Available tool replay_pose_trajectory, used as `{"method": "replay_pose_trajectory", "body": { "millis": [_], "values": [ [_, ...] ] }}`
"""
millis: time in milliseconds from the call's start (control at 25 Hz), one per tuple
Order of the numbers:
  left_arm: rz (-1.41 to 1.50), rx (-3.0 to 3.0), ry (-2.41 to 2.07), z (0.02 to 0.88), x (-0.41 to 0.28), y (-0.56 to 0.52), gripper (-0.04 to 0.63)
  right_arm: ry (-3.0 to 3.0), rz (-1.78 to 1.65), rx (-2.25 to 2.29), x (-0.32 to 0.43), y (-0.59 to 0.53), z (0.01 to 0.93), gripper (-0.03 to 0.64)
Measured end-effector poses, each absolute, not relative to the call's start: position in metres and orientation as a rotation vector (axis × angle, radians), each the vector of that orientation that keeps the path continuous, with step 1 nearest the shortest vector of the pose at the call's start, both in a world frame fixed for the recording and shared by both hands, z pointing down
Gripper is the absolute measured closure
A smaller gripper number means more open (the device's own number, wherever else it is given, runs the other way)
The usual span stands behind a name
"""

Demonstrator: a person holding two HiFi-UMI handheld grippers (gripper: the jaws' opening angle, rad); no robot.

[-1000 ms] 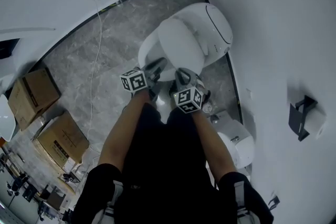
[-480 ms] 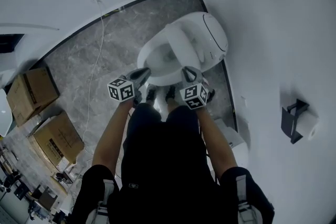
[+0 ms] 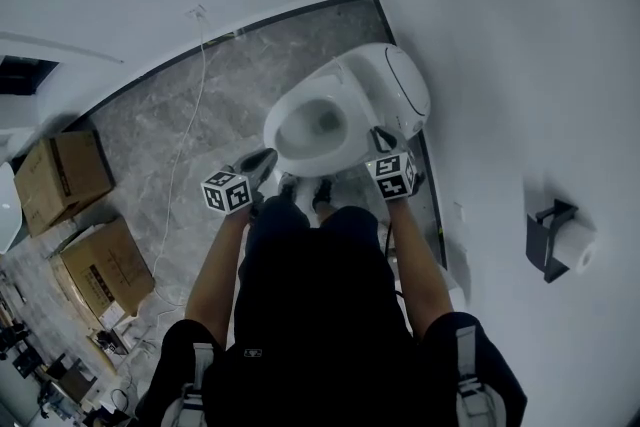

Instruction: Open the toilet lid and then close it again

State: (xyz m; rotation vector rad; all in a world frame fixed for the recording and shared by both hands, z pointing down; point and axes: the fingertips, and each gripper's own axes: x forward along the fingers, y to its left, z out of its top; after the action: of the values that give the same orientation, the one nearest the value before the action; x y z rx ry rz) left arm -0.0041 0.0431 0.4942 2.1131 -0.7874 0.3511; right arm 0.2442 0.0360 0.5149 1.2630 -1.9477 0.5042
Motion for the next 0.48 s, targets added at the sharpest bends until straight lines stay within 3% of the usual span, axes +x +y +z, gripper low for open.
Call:
{"method": "replay_pose_trajectory", "body": {
  "millis": [480],
  "values": [
    [0.32, 2.112, -0.897, 0.479, -0.008, 0.037, 0.555, -1.903, 0.606, 1.379, 0.321, 0.012, 0.515, 0.591]
  ]
}}
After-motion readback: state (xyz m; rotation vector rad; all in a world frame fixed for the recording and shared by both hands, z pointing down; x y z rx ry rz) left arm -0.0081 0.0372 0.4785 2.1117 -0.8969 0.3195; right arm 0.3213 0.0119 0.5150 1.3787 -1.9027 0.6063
